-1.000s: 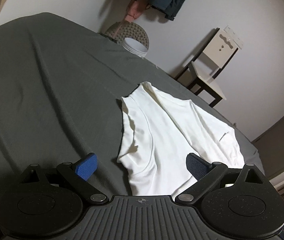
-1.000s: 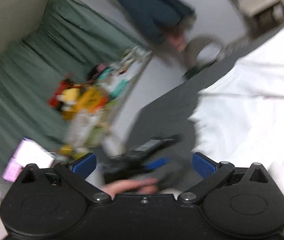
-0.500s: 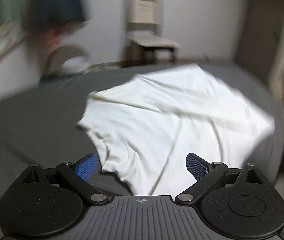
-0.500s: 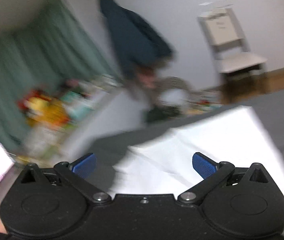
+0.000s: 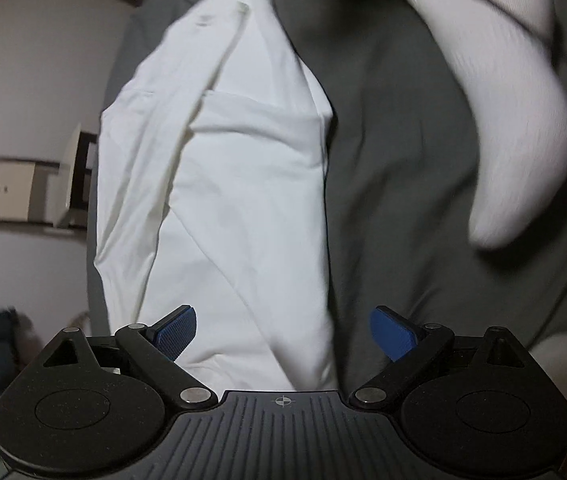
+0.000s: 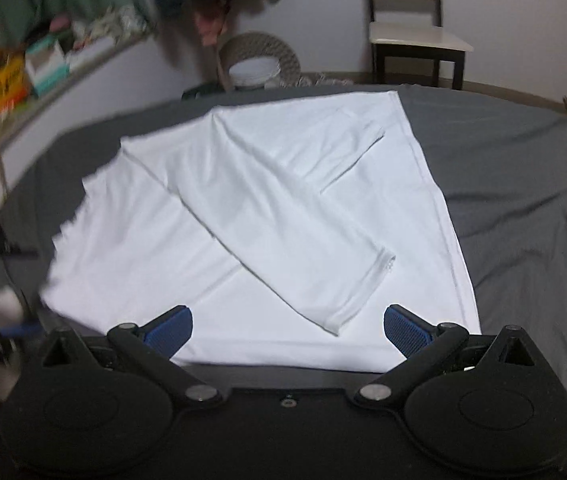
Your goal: Fold clothes
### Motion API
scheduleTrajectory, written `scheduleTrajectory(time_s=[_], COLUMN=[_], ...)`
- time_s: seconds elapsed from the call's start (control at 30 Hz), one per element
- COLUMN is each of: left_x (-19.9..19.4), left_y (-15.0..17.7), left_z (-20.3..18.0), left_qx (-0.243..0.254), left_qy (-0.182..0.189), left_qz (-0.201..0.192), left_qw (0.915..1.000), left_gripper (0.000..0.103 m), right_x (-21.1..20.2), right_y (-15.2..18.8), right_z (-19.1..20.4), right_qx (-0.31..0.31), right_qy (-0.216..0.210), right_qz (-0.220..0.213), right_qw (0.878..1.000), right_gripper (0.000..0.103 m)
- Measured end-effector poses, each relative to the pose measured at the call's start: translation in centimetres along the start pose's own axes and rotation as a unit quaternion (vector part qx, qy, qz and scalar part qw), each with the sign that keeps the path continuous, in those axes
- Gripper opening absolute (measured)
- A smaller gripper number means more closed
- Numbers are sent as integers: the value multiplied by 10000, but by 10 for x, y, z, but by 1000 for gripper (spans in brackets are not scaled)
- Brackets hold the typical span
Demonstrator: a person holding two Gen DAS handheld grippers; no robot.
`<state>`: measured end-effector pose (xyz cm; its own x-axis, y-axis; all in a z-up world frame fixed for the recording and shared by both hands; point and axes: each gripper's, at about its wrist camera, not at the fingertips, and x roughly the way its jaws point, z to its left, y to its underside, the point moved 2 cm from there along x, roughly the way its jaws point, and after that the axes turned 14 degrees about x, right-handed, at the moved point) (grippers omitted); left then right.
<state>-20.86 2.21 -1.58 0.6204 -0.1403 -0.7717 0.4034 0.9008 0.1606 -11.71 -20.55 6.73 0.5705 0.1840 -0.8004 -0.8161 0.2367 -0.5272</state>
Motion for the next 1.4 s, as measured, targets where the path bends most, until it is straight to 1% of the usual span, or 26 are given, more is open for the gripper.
scheduleTrajectory(time_s=[0.07, 0.1, 0.17, 0.27, 0.3, 0.37, 0.4, 0.5, 0.57, 0.63, 0.67, 0.73, 0.77, 0.83, 0.87, 0.93, 0.97, 1.03, 1.1, 1.13, 1.27, 1.4], left_x=[6, 9, 13, 21, 24, 27, 28, 28, 28, 26, 24, 22, 21, 18, 17, 16, 16, 13, 12, 12, 11, 12], left_y=[-3, -6, -11, -14, -14, -16, -16, -18, -19, -17, -16, -12, -11, -9, -9, -7, -6, -5, -1, 1, 10, 18], left_z=[-11, -17, -26, -37, -39, -42, -43, -45, -45, -39, -37, -32, -30, -28, -27, -26, -26, -26, -20, -17, -7, -4], left_qx=[414, 602, 793, 878, 888, 830, 787, 733, 632, 295, 176, 4, -66, -199, -253, -348, -381, -452, -742, -905, -1546, -2040], left_qy=[-76, -69, -8, -36, -46, -63, -74, -116, -149, -166, -188, -233, -245, -267, -276, -289, -296, -309, -278, -258, -79, 21], left_qz=[170, 245, 318, 496, 548, 630, 656, 712, 722, 698, 679, 636, 624, 609, 605, 602, 598, 588, 535, 504, 415, 352], left_qw=[9990, 9979, 9963, 9949, 9945, 9945, 9947, 9947, 9953, 9970, 9974, 9977, 9977, 9976, 9975, 9972, 9970, 9968, 9954, 9943, 9871, 9783], left_gripper=[67, 66, 63, 61, 52, 43, 36, 27, 18, 10, 8, 8, 8, 8, 8, 8, 8, 8, 8, 8, 9, 10], right_x=[5, 5, 8, 14, 16, 17, 17, 15, 12, 10, 9, 8, 8, 11, 13, 17, 18, 21, 26, 30, 43, 55], right_y=[2, 4, 7, 11, 13, 17, 19, 25, 29, 31, 32, 36, 39, 46, 51, 58, 61, 66, 70, 71, 73, 74], right_z=[8, 6, 6, 13, 16, 21, 23, 31, 35, 38, 40, 43, 45, 50, 54, 65, 72, 91, 116, 129, 174, 200], right_qx=[-169, -212, -270, -283, -282, -301, -359, -659, -980, -1430, -1656, -2236, -2590, -3313, -3624, -3915, -3962, -3928, -3829, -3778, -3580, -3498], right_qy=[30, -13, -93, -178, -203, -247, -248, -167, -43, 78, 138, 312, 395, 553, 564, 398, 272, -128, -568, -702, -1212, -1467], right_qz=[121, 160, 226, 318, 351, 406, 407, 357, 277, 188, 143, 20, -67, -257, -337, -368, -367, -393, -507, -516, -509, -416], right_qw=[9998, 9996, 9993, 9989, 9988, 9984, 9982, 9970, 9948, 9895, 9860, 9742, 9650, 9416, 9297, 9186, 9170, 9187, 9207, 9218, 9244, 9243], right_gripper=[103, 103, 103, 103, 103, 103, 103, 103, 103, 103, 103, 103, 103, 103, 103, 103, 103, 103, 103, 103, 103, 103])
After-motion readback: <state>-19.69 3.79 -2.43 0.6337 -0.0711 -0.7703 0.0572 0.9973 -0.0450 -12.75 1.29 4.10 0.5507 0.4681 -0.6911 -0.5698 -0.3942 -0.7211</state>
